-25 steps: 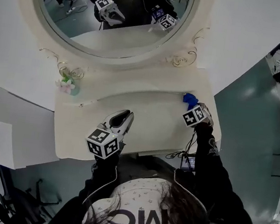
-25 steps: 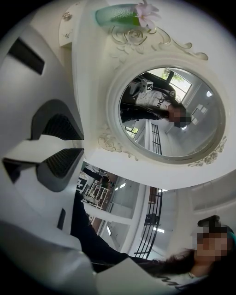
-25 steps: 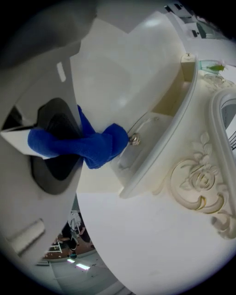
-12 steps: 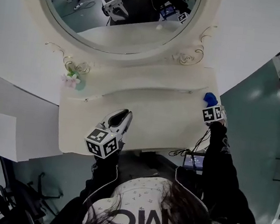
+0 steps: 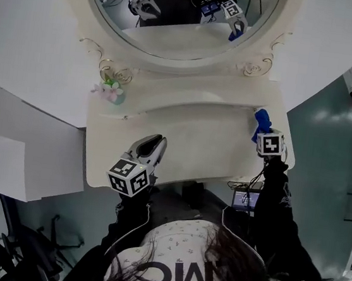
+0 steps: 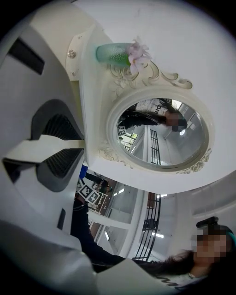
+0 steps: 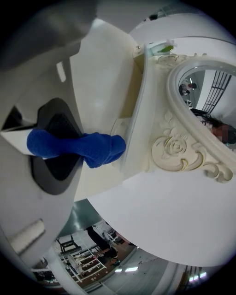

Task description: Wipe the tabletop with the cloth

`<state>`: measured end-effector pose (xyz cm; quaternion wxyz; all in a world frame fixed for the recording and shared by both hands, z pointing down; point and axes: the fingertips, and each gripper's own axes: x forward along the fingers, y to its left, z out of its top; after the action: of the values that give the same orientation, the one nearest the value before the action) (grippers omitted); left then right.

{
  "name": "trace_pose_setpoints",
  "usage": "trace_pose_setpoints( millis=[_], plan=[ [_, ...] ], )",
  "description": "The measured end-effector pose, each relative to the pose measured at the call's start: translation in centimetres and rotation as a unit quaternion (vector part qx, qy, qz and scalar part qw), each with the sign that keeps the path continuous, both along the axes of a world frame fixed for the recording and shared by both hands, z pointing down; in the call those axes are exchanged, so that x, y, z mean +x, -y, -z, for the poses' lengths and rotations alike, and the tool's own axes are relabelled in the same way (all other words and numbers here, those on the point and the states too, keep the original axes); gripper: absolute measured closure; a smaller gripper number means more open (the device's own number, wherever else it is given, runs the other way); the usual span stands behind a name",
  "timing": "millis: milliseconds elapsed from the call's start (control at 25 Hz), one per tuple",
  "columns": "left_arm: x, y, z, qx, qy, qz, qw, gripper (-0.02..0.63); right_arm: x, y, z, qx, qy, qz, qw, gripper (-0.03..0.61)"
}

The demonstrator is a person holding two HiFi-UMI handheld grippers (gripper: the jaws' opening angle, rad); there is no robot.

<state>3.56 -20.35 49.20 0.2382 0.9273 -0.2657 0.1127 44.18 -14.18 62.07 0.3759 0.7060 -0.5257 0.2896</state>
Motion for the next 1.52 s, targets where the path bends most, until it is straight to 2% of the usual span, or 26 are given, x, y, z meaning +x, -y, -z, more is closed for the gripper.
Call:
trace_pose_setpoints(
  millis=[240,400,560,680,800,1040,1160,1280,1400,1520],
  plan=[
    [-7.5,0.5,0.5,0.000,-0.005,0.005,1.0000,0.568,-11.5,1.3,1.6,0.018,0.025,0.039,0.999,0.486],
    [-13.6,0.9,0.5,0.001,-0.004,0.022,0.9997,0.568,-21.5,4.3,2.1,0.042,0.048,0.100,0.993,0.486],
    [-20.5,1.4,0.2,0.003,0.002,0.059,0.9983,0.568,-32.9,7.6,2.4,0.055,0.059,0.179,0.981,0.486],
    [-25.7,1.5,-0.2,0.002,0.003,0.095,0.9954,0.568,-42.0,9.5,2.3,0.057,0.075,0.246,0.965,0.485],
    [-30.0,1.5,-0.5,0.001,0.002,0.133,0.9911,0.568,-50.6,10.8,1.8,0.051,0.087,0.318,0.943,0.486],
    [-35.7,0.3,-0.7,-0.003,-0.004,0.189,0.9820,0.568,-64.8,10.6,1.0,0.039,0.107,0.433,0.894,0.485],
    [-37.1,-0.8,-1.2,-0.008,-0.006,0.204,0.9789,0.568,-69.3,9.4,-0.2,0.024,0.113,0.472,0.874,0.485],
    [-38.4,-1.5,-1.7,-0.012,-0.008,0.219,0.9755,0.568,-72.1,7.9,-2.2,-0.003,0.116,0.497,0.860,0.485],
    [-39.4,-2.2,-2.0,-0.014,-0.008,0.236,0.9717,0.568,-72.5,6.6,-5.3,-0.036,0.098,0.509,0.854,0.485],
    [-40.0,-2.5,-2.2,-0.017,-0.010,0.242,0.9700,0.568,-72.2,6.3,-6.6,-0.036,0.068,0.518,0.852,0.486]
  ],
)
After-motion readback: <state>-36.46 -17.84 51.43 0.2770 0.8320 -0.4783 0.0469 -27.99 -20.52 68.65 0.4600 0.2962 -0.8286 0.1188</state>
